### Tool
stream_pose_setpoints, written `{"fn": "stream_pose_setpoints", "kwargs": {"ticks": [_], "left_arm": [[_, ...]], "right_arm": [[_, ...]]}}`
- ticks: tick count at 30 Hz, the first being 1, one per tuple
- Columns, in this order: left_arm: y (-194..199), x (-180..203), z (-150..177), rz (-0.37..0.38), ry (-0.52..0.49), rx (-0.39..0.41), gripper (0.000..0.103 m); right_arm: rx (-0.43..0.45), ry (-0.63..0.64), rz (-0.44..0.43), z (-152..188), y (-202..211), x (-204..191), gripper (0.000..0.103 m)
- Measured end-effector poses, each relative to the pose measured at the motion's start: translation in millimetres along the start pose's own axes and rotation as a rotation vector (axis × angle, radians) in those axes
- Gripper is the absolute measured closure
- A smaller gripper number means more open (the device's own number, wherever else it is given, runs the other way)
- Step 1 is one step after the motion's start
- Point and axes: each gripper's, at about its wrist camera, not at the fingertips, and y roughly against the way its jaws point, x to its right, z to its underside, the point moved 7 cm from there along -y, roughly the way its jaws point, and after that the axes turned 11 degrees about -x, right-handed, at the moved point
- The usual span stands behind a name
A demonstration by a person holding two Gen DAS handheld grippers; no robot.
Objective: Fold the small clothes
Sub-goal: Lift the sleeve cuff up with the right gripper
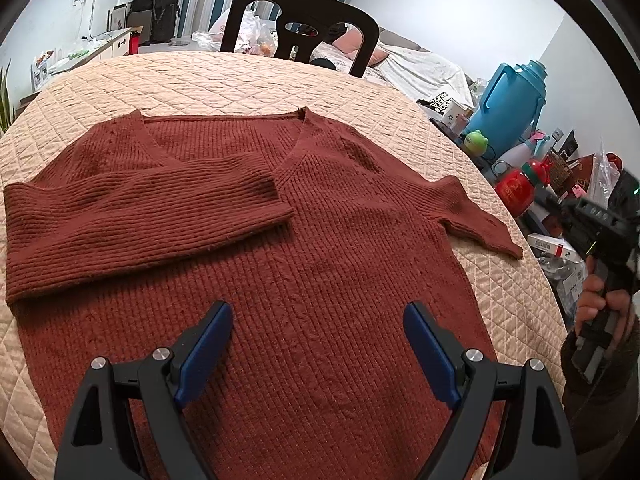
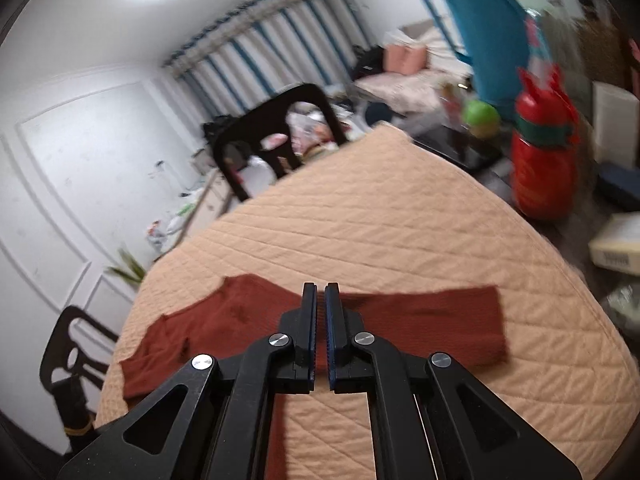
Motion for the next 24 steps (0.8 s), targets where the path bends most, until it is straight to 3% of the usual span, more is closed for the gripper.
{"fn": "stream_pose_setpoints", "kwargs": {"ticks": [1,5,7,12,21,24], "left_arm": [[0,1,0,0.003,-0.002,0.0,0.014],[-2,1,1,0.005,-0.009,-0.003,0.014],[-2,2,1,0.005,-0.009,-0.002,0.014],[-2,1,1,0.007,-0.007,-0.002,0.014],[-3,2,2,0.006,-0.008,-0.002,0.013],[-3,2,2,0.007,-0.006,-0.002,0.013]], "right_arm": [[-0.009,-0.027,0.035,2,-2,12,0.088],[-0.032,-0.102,0.157,9,-6,49,0.075],[-0.064,-0.151,0.184,15,-10,66,0.062],[-0.119,-0.243,0.241,29,-17,95,0.062],[-0.122,-0.29,0.215,32,-19,97,0.06],[-0.114,-0.31,0.162,31,-21,95,0.059]]}}
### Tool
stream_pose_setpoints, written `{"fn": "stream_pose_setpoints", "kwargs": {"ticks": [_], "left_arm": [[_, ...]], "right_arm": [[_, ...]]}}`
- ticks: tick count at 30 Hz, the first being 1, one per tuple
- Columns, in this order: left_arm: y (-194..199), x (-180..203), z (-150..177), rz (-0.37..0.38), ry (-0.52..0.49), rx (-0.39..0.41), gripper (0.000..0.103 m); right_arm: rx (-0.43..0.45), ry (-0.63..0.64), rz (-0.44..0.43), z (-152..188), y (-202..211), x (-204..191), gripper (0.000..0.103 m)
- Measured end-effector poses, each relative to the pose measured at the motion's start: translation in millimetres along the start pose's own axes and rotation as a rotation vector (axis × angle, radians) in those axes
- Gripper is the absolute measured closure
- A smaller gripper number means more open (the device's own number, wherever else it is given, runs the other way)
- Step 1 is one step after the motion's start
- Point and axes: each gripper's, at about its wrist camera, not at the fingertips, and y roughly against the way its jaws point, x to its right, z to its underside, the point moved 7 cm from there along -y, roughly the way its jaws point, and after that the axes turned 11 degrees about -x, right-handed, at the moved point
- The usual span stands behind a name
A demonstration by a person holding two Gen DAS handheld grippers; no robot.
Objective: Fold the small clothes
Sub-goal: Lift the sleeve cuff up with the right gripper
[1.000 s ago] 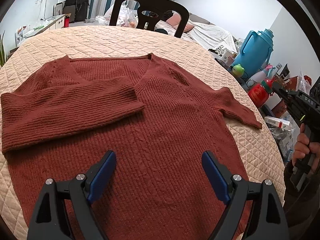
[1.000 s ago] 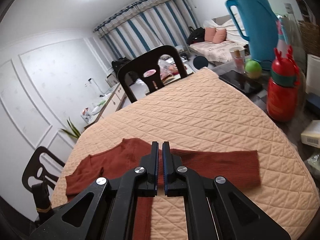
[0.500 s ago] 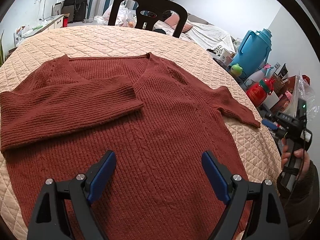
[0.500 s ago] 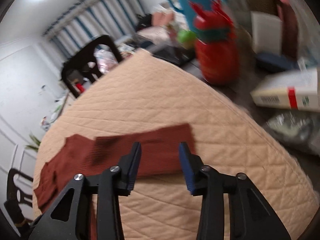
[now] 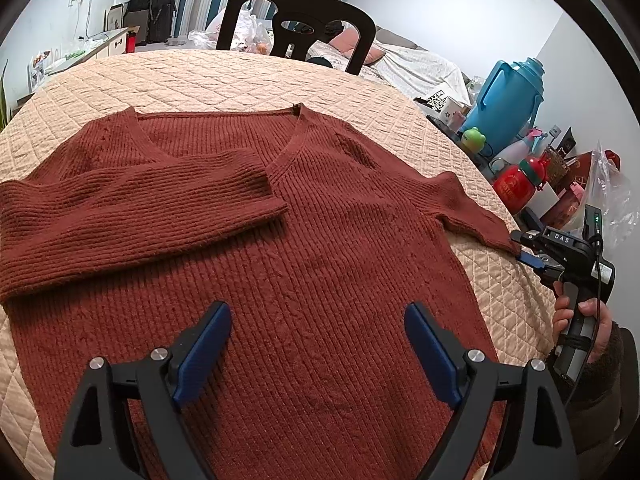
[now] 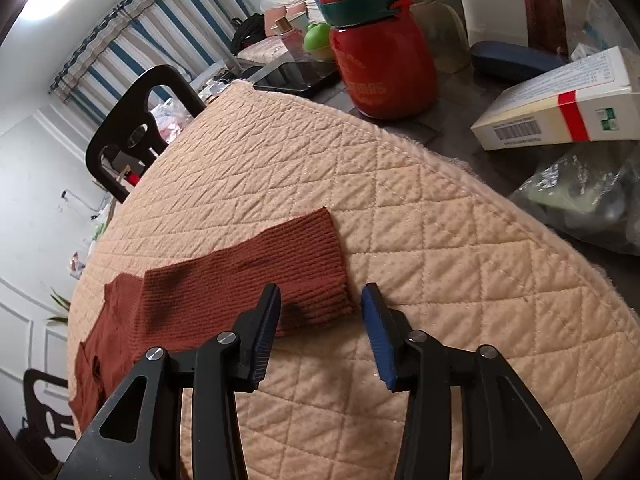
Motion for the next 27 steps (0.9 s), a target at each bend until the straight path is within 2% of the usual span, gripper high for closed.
{"fn": "stream_pose_setpoints", "kwargs": {"ticks": [3,8,18,20,22,25,27], "left_arm": [[0,0,0,0.0,0.0,-0.001,0.013],[0,-1,0,0.003,0.001,0.0,0.013],[0,-1,0,0.007,0.003,0.0,0.013],[0,-1,0,0.007,0.003,0.001,0.013],[0,-1,0,0.006,0.002,0.001,0.013],[0,-2,0,0.008,0.004,0.002,0.013],[1,-3,-1,0.011,0.006,0.002,0.013]], "right_arm": [[-0.032,-0.022,-0.102,4,-3,-4,0.059],[-0.023,-0.034,-0.165,2,-6,-11,0.059],[-0.019,-0.113,-0.215,-7,-7,-7,0.059],[-0.017,-0.098,-0.201,-6,-8,-8,0.063],[-0.016,-0.083,-0.189,-5,-8,-9,0.078],[-0.013,-0.073,-0.179,-7,-10,-11,0.087],[-0.015,-0.054,-0.142,-6,-10,-13,0.089]]}}
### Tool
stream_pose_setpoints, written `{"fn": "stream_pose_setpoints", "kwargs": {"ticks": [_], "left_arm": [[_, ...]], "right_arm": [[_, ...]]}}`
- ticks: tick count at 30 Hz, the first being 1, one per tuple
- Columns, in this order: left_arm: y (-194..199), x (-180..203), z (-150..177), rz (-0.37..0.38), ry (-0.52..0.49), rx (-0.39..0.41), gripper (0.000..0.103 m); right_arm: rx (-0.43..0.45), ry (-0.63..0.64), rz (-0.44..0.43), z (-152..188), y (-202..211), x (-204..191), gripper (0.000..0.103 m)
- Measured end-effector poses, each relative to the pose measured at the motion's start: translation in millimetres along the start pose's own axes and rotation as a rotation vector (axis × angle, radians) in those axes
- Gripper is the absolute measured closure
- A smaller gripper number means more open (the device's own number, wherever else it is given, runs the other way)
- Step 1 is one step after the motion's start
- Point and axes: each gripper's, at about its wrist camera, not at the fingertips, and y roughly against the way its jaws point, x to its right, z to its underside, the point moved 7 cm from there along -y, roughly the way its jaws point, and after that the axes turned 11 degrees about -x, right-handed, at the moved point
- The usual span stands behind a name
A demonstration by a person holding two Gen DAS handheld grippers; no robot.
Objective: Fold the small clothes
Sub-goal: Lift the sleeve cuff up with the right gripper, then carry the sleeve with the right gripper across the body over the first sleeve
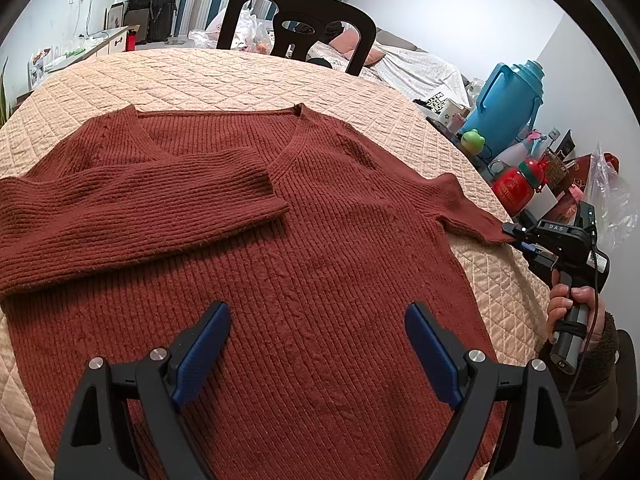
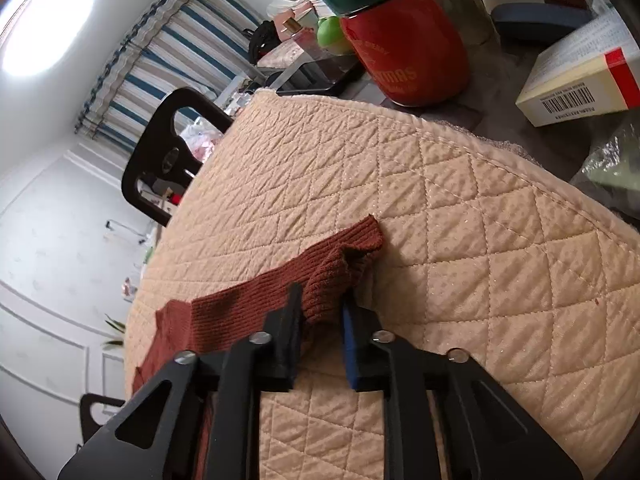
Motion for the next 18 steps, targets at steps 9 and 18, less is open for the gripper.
{"fn": "stream_pose_setpoints", "kwargs": {"ticks": [9,18], "left_arm": [[4,-2,0,0.015,0.015,0.004,0.013],[14,-14,3,0.005,0.049,0.022,0.013]], "right_arm": [[0.109,0.237,0.016,8,23,-55,0.092],[0.127,0.458,-0.004,27,20,-121,0.093]]}}
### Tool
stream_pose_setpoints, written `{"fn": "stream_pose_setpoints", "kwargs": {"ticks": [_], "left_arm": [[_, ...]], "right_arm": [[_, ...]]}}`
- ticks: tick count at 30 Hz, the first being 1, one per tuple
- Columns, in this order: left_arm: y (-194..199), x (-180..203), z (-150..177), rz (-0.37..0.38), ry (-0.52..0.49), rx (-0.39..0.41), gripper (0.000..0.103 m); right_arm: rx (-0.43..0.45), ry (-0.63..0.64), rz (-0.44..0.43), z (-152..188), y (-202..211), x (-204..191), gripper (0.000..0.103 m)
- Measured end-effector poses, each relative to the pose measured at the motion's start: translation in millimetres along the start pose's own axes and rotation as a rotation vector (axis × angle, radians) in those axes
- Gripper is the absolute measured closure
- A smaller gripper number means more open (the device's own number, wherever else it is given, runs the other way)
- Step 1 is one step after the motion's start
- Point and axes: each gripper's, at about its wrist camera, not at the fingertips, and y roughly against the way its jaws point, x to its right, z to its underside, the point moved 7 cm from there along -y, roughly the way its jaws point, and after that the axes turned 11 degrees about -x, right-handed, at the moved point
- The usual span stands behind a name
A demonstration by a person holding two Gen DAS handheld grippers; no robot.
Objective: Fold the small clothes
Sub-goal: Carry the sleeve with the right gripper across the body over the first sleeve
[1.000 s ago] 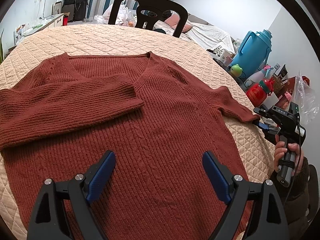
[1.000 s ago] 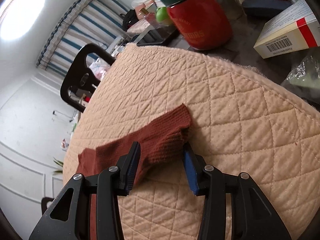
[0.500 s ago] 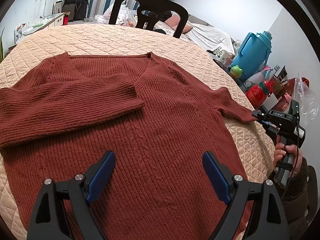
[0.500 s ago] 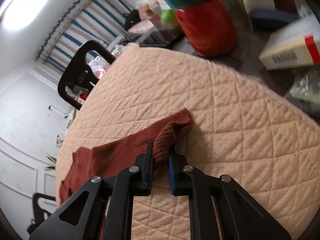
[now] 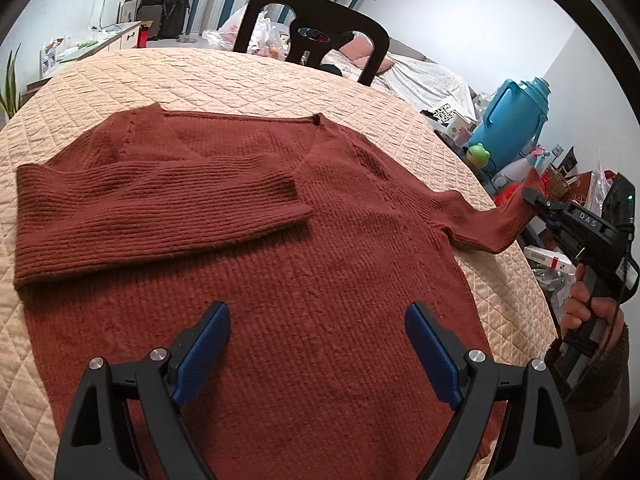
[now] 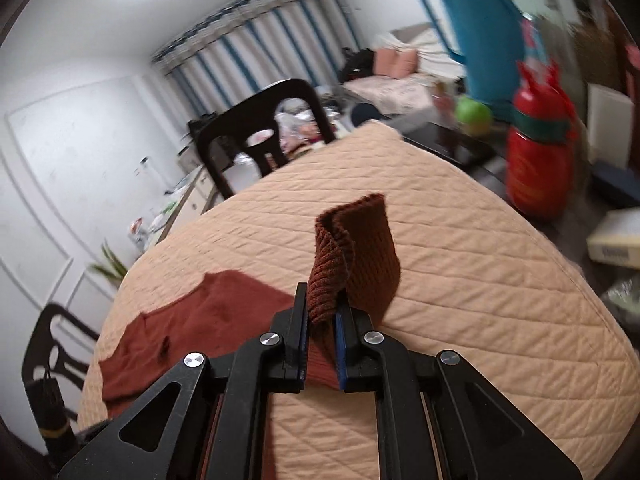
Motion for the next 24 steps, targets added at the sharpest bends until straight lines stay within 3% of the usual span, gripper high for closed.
{"fn": "stream_pose_setpoints", "kwargs": {"ticks": [12,24], "left_arm": [[15,-23,3,-0.009,0.039,0.027,0.013],[30,-50,12,-0.005,0.096,0.049,0.013]], "right_arm": [[-0.035,0.206,-0.092,4,-24,-84,0.093],[-0.157,0.362,-0.153,34,-65,-145,0.093]]}}
